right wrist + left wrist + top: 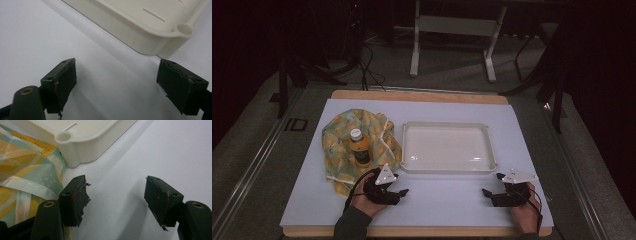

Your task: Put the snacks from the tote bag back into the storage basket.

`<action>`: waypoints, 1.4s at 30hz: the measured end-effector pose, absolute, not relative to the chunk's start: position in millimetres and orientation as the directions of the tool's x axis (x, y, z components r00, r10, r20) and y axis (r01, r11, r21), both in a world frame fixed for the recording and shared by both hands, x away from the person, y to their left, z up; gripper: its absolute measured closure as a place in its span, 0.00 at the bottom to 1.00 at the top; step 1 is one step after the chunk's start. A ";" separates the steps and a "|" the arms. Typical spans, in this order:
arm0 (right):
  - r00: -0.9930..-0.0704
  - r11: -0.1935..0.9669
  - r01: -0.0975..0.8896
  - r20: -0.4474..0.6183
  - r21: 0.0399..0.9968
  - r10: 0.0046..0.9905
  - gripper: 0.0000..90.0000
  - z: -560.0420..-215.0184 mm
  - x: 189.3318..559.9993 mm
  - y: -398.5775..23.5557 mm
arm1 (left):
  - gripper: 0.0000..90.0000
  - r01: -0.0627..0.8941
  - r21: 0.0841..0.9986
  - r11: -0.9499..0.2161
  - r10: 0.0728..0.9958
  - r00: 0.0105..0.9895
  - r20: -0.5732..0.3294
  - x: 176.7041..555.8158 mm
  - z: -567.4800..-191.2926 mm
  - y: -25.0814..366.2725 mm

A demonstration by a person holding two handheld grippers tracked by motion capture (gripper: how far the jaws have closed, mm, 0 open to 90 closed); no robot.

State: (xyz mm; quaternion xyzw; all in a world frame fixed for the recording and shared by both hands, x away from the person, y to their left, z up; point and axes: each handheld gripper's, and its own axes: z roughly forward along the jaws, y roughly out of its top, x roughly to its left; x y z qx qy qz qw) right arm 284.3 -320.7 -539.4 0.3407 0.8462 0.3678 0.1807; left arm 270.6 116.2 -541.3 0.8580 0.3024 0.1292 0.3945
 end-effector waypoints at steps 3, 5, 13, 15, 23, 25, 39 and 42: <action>-0.702 0.496 0.433 -0.063 0.753 0.710 0.18 -539.0 282.5 -320.8 | 0.37 0.421 0.757 -0.499 0.625 0.780 -0.022 270.6 -541.2 116.5; -0.701 0.491 0.429 -0.064 0.758 0.710 0.18 -538.8 282.1 -321.5 | 0.37 0.421 0.757 -0.500 0.624 0.781 -0.023 270.7 -541.2 116.5; -0.703 0.485 0.411 -0.070 0.772 0.707 0.18 -538.4 279.8 -322.2 | 0.37 0.416 0.741 -0.527 0.614 0.790 -0.007 270.2 -541.2 113.9; -0.704 0.487 0.410 -0.071 0.772 0.706 0.18 -538.4 279.7 -322.0 | 0.37 0.414 0.740 -0.530 0.612 0.791 -0.004 269.9 -541.1 113.5; -0.697 0.472 0.402 -0.072 0.784 0.713 0.18 -537.7 278.1 -323.4 | 0.38 0.412 0.734 -0.540 0.607 0.794 0.001 269.2 -537.9 114.6; -0.698 0.469 0.397 -0.073 0.789 0.713 0.18 -537.6 277.7 -323.9 | 0.38 0.411 0.738 -0.535 0.611 0.792 0.002 268.0 -535.9 115.5; -0.695 0.467 0.388 -0.081 0.795 0.715 0.18 -537.4 276.5 -324.2 | 0.42 0.415 0.734 -0.538 0.603 0.798 -0.009 265.9 -530.3 116.0; -0.695 0.467 0.388 -0.081 0.795 0.715 0.18 -537.4 276.4 -324.2 | 0.42 0.416 0.729 -0.543 0.598 0.801 -0.012 266.4 -527.9 116.5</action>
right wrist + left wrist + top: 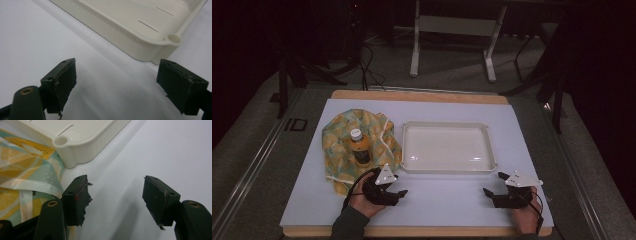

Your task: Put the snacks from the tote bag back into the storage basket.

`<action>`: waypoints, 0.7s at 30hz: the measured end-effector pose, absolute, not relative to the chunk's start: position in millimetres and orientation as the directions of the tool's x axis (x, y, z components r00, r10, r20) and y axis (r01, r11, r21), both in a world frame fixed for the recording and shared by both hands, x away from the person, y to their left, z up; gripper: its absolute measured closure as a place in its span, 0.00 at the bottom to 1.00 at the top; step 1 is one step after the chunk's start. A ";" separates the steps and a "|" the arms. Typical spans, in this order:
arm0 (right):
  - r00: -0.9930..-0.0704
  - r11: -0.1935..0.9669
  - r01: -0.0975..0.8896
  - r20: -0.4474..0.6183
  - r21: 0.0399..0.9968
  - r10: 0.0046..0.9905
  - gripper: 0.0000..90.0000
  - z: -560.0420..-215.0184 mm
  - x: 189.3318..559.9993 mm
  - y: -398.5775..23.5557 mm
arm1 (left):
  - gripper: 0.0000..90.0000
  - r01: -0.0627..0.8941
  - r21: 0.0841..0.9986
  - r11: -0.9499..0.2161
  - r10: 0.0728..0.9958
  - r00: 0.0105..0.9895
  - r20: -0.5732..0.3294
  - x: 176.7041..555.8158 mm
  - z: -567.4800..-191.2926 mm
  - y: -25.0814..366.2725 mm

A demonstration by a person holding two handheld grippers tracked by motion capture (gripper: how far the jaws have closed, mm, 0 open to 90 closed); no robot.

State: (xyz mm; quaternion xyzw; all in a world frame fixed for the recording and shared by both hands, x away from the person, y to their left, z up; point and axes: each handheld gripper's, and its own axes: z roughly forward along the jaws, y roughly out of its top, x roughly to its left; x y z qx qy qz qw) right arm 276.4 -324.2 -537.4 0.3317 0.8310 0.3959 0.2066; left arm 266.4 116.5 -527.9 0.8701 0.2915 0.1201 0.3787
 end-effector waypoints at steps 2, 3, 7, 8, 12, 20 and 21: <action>-0.694 0.466 0.386 -0.083 0.796 0.715 0.18 -537.3 276.2 -324.3 | 0.42 0.412 0.728 -0.548 0.592 0.806 -0.010 266.2 -526.5 116.3; -0.694 0.465 0.384 -0.082 0.798 0.715 0.18 -537.3 276.1 -324.4 | 0.42 0.412 0.728 -0.548 0.592 0.806 -0.010 266.2 -526.5 116.3; -0.693 0.463 0.384 -0.082 0.799 0.716 0.18 -537.2 275.6 -324.5 | 0.41 0.406 0.719 -0.564 0.584 0.812 0.000 266.1 -524.7 115.3; -0.694 0.463 0.382 -0.083 0.800 0.715 0.18 -537.2 275.5 -324.6 | 0.41 0.408 0.717 -0.565 0.583 0.813 -0.003 267.0 -524.1 115.7; -0.693 0.460 0.376 -0.086 0.804 0.716 0.18 -537.1 275.3 -325.1 | 0.41 0.405 0.712 -0.574 0.579 0.815 0.004 267.8 -521.3 117.5; -0.693 0.458 0.372 -0.086 0.808 0.715 0.18 -536.8 274.7 -325.8 | 0.41 0.396 0.692 -0.603 0.559 0.829 0.013 268.2 -518.6 119.2; -0.693 0.457 0.373 -0.085 0.808 0.716 0.18 -536.7 274.6 -325.9 | 0.41 0.396 0.692 -0.603 0.559 0.829 0.013 268.2 -518.6 119.2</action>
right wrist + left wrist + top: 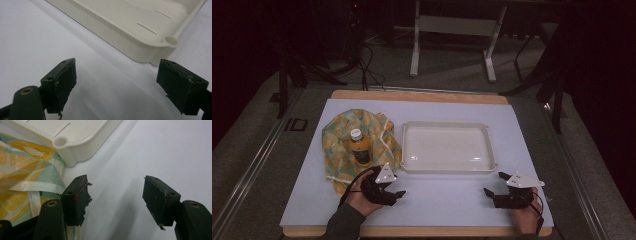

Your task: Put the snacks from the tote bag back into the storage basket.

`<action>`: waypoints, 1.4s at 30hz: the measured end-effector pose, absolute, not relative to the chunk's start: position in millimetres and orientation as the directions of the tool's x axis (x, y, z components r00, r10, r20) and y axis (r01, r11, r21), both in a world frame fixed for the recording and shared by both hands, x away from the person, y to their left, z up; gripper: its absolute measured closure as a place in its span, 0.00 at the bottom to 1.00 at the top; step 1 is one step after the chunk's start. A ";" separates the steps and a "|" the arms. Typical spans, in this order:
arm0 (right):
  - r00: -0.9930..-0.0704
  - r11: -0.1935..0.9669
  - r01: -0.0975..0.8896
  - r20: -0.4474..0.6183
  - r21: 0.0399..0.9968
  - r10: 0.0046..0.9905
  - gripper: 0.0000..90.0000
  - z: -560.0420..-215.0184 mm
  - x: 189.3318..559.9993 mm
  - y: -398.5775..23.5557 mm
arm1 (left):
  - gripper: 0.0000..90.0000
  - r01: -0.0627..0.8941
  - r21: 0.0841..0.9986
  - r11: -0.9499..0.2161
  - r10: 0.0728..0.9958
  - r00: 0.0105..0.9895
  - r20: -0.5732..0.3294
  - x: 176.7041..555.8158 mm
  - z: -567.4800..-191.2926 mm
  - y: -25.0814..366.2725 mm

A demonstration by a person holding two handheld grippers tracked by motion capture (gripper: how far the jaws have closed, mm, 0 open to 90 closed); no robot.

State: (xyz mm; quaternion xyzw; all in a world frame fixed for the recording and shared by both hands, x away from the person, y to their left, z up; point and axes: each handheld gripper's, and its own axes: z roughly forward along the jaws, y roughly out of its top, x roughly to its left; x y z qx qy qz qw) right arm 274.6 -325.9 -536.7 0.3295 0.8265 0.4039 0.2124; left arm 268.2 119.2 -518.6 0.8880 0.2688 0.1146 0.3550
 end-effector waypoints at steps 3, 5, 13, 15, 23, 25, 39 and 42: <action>-0.692 0.452 0.371 -0.084 0.811 0.717 0.18 -536.8 274.5 -326.1 | 0.41 0.388 0.682 -0.620 0.546 0.838 0.020 267.6 -516.4 118.3; -0.692 0.453 0.370 -0.084 0.811 0.717 0.18 -536.7 274.4 -326.1 | 0.41 0.387 0.681 -0.622 0.541 0.841 0.018 267.5 -515.8 118.2; -0.691 0.450 0.367 -0.086 0.815 0.718 0.18 -536.8 273.8 -326.0 | 0.40 0.372 0.667 -0.646 0.516 0.857 0.022 267.8 -510.6 117.0; -0.691 0.450 0.368 -0.084 0.814 0.718 0.18 -536.8 273.9 -325.9 | 0.40 0.370 0.664 -0.650 0.511 0.859 0.021 268.0 -508.7 117.1; -0.690 0.449 0.365 -0.086 0.815 0.718 0.18 -536.8 273.7 -326.1 | 0.40 0.350 0.643 -0.681 0.489 0.871 0.044 269.5 -503.7 114.2; -0.690 0.449 0.365 -0.087 0.816 0.718 0.18 -536.8 273.7 -326.0 | 0.40 0.354 0.645 -0.678 0.492 0.870 0.040 269.8 -503.5 113.6; -0.696 0.451 0.358 -0.088 0.818 0.713 0.18 -536.6 273.4 -326.6 | 0.40 0.329 0.614 -0.718 0.461 0.885 0.065 271.8 -496.7 114.2; -0.696 0.451 0.357 -0.089 0.818 0.713 0.18 -536.6 273.4 -326.5 | 0.40 0.321 0.602 -0.731 0.451 0.890 0.073 272.1 -493.7 115.1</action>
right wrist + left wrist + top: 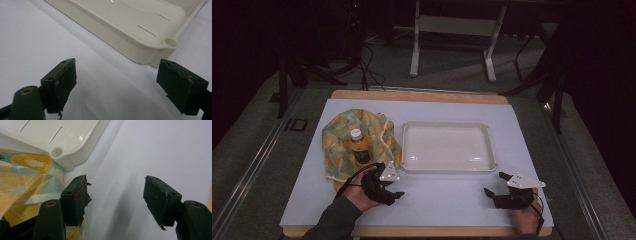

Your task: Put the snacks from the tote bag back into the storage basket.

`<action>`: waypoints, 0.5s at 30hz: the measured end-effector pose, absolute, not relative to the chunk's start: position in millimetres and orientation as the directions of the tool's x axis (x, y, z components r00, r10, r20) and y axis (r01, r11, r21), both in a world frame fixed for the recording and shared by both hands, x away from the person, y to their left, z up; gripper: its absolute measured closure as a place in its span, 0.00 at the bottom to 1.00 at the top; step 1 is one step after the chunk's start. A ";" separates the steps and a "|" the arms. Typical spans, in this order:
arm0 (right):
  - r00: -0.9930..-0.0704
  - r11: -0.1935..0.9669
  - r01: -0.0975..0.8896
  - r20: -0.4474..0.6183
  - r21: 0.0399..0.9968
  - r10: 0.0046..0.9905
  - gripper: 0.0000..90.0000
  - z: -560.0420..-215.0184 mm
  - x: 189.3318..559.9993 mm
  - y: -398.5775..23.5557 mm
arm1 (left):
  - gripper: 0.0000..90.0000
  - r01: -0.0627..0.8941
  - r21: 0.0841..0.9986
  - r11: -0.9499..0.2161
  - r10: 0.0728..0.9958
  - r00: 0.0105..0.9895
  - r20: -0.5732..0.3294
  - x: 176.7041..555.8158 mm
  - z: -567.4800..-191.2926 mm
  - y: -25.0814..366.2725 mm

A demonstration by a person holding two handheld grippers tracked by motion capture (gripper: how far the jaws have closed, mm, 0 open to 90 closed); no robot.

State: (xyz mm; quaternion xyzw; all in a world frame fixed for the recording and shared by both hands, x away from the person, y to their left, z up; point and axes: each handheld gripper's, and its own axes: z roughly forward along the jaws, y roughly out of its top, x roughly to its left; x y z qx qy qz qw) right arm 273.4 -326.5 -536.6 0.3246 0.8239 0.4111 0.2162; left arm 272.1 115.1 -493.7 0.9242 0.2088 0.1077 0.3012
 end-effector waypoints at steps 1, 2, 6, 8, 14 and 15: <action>-0.696 0.452 0.357 -0.090 0.818 0.712 0.18 -536.6 273.4 -326.5 | 0.40 0.317 0.598 -0.736 0.447 0.891 0.077 272.3 -493.1 115.5; -0.696 0.452 0.356 -0.090 0.818 0.712 0.18 -536.6 273.4 -326.6 | 0.40 0.317 0.595 -0.739 0.446 0.891 0.079 272.3 -492.4 115.9; -0.697 0.452 0.356 -0.090 0.818 0.712 0.18 -536.5 273.2 -326.6 | 0.40 0.314 0.581 -0.751 0.440 0.894 0.085 272.8 -490.7 117.3; -0.697 0.452 0.356 -0.090 0.818 0.712 0.18 -536.5 273.2 -326.6 | 0.40 0.313 0.572 -0.758 0.436 0.896 0.087 273.5 -490.2 117.9; -0.697 0.454 0.356 -0.092 0.817 0.711 0.18 -536.4 272.8 -326.4 | 0.41 0.306 0.562 -0.768 0.424 0.901 0.089 274.1 -487.2 118.4; -0.696 0.454 0.357 -0.092 0.817 0.712 0.18 -536.4 272.6 -326.3 | 0.41 0.304 0.559 -0.772 0.421 0.902 0.091 274.4 -486.7 118.5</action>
